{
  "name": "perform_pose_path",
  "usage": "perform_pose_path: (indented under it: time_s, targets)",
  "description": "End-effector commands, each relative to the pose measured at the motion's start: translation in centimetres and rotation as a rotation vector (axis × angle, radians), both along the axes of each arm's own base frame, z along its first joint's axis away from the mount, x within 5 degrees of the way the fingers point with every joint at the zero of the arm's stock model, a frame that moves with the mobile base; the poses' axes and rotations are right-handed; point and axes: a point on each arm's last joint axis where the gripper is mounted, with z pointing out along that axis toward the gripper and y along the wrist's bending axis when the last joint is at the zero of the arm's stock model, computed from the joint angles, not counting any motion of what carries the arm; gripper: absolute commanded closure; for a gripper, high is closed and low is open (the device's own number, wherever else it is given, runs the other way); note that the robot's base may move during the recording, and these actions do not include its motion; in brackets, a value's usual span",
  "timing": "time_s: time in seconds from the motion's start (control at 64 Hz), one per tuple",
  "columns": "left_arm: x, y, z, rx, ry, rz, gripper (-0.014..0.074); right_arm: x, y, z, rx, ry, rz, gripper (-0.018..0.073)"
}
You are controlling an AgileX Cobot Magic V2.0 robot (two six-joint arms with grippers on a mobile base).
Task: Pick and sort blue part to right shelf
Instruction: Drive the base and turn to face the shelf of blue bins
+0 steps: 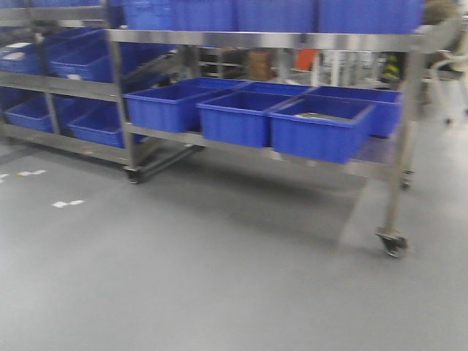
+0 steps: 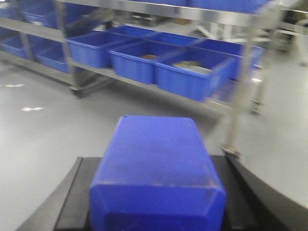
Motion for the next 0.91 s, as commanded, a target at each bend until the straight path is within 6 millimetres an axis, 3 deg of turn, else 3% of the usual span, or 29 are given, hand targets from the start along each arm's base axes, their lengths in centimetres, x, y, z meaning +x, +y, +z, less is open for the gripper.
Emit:
perform_pose_path:
  time_s: [0.0, 0.89]
  targets:
    - [-0.09, 0.05, 1.65, -0.027, -0.105, 0.000, 0.0263, -0.03, -0.04, 1.73, -0.004, -0.110, -0.006, 0.0145]
    - [-0.09, 0.05, 1.65, -0.027, -0.105, 0.000, 0.0263, -0.03, -0.04, 1.73, -0.004, -0.110, -0.006, 0.0145]
